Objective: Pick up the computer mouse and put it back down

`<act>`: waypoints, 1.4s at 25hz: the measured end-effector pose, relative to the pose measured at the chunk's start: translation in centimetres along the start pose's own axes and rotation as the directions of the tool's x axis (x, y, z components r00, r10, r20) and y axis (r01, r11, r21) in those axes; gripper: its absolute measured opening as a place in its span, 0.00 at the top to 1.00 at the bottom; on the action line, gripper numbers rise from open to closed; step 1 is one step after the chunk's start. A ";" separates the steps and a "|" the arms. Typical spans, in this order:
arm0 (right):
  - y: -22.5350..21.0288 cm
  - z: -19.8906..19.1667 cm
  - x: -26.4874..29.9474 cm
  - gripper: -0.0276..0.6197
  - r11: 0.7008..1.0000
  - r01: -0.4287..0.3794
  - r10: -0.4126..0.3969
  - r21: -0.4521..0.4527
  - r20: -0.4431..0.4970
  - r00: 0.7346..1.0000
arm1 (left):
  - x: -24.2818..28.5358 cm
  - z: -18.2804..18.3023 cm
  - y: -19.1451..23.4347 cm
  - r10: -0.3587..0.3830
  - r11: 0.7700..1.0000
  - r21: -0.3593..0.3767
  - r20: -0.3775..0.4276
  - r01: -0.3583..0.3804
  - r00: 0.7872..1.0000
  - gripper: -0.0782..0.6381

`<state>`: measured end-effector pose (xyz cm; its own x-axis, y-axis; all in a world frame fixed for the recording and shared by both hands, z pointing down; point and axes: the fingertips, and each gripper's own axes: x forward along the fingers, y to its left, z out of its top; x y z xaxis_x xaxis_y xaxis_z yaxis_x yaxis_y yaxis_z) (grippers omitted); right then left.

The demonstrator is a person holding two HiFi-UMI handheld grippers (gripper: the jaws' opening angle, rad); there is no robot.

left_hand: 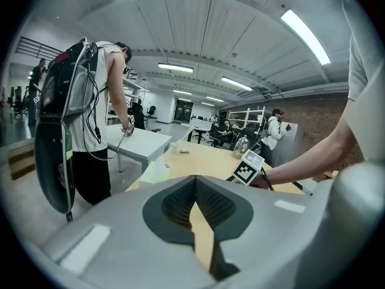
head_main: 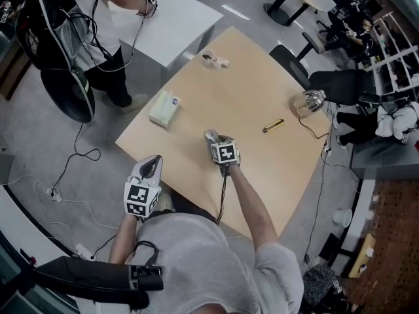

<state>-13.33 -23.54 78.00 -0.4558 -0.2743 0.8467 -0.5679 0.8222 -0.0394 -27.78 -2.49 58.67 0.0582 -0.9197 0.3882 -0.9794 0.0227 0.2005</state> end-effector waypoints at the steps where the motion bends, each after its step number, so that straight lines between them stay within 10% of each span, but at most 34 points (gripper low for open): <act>1: 0.0 -0.1 0.0 0.63 1.000 -0.002 0.002 0.010 -0.007 1.000 | -0.1 0.0 0.0 0.002 1.000 0.000 0.000 -0.002 1.000 0.86; 35: -0.2 -1.2 3.0 0.49 1.000 -0.020 0.023 0.021 -0.113 0.993 | 0.8 -1.0 -0.4 0.010 1.000 -0.008 -0.027 -0.010 1.000 0.86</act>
<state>-13.79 -23.97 81.19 -0.3881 -0.1973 0.9003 -0.5730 0.8167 -0.0680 -27.10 -2.87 59.80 0.0538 -0.9087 0.4139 -0.9784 0.0348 0.2036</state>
